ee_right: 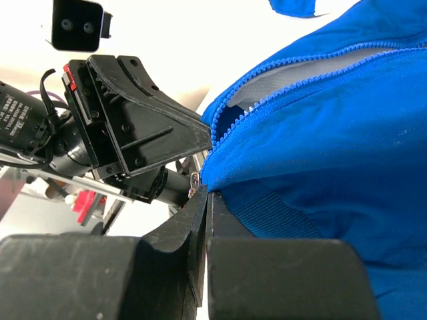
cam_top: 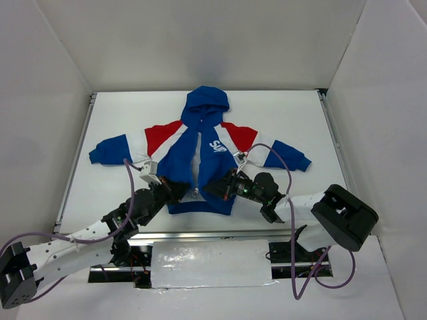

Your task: Zip up the jacket

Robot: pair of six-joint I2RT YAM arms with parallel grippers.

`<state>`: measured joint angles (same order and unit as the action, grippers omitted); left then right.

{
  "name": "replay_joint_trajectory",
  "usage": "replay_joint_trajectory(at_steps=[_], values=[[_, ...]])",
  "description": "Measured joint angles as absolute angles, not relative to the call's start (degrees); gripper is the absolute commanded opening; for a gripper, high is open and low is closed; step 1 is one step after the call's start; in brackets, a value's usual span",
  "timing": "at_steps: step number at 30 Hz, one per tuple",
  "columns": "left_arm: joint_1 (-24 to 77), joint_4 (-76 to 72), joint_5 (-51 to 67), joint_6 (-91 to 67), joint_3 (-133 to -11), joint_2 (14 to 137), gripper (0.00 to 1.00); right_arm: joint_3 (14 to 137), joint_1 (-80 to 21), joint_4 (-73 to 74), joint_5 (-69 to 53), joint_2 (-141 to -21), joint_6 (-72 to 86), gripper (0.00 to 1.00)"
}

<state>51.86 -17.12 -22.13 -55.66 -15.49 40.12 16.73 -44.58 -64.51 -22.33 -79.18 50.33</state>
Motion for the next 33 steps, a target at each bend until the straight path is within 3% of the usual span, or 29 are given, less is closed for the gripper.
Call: replay_joint_trajectory(at_steps=[33], values=[[51.86, -19.29, -22.65, -60.42, -13.87, 38.92, 0.00, 16.32, -46.70, -66.52, -16.16, -80.75, 52.12, 0.00]])
